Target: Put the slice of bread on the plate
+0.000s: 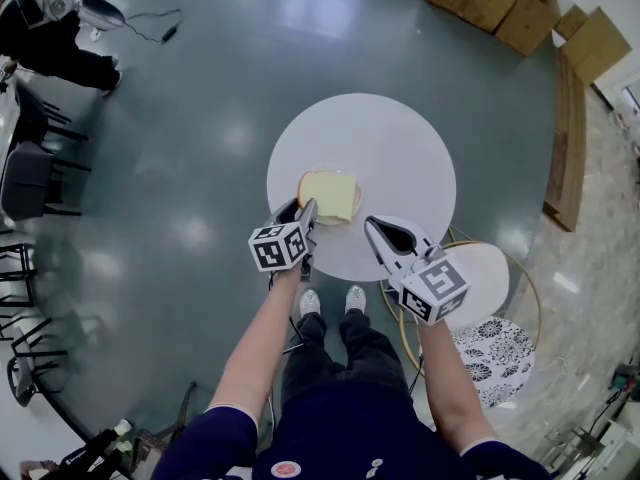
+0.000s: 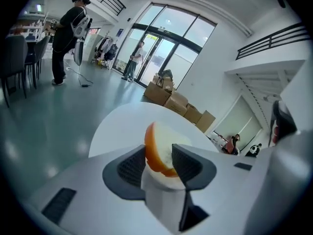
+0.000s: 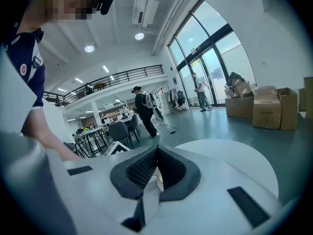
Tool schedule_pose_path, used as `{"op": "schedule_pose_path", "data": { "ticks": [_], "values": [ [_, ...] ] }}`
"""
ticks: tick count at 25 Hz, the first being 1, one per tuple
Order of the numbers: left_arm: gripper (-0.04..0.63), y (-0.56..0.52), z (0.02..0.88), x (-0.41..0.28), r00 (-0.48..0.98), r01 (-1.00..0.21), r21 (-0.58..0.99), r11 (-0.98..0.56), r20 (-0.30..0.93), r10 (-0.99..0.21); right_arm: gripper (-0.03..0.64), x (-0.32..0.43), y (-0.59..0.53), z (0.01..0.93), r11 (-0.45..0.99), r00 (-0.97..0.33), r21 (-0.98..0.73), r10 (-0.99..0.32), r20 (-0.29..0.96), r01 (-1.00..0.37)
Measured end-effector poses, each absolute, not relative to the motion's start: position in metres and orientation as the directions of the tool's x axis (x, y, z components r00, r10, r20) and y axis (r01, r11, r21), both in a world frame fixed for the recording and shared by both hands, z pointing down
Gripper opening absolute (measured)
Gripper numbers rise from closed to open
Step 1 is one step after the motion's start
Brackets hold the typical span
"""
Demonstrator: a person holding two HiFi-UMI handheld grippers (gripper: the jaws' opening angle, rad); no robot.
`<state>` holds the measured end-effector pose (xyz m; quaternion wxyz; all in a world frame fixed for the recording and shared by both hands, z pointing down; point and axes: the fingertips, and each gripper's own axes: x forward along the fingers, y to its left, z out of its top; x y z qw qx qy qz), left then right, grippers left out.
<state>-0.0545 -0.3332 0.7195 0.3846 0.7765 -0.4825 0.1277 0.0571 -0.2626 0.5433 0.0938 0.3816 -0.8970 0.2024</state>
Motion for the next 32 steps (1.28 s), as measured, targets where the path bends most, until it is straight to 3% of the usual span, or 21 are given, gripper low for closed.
{"op": "schedule_pose_path", "data": {
  "ticks": [16, 25, 32],
  "values": [
    [0.163, -0.334, 0.721, -0.072, 0.414, -0.91, 0.327, -0.257, 0.655, -0.632, 0.006, 0.057, -0.263, 0.537, 0.622, -0.683, -0.282, -0.662, 0.309, -0.73],
    [0.158, -0.325, 0.64, -0.068, 0.525, -0.851, 0.339, -0.402, 0.508, -0.683, 0.006, 0.06, -0.26, 0.521, 0.61, -0.669, -0.275, -0.687, 0.282, -0.743],
    [0.033, -0.303, 0.586, -0.051, 0.599, -0.801, 0.318, -0.508, 0.425, -0.679, 0.006, 0.053, -0.257, 0.5, 0.621, -0.671, -0.257, -0.699, 0.246, -0.741]
  ]
}}
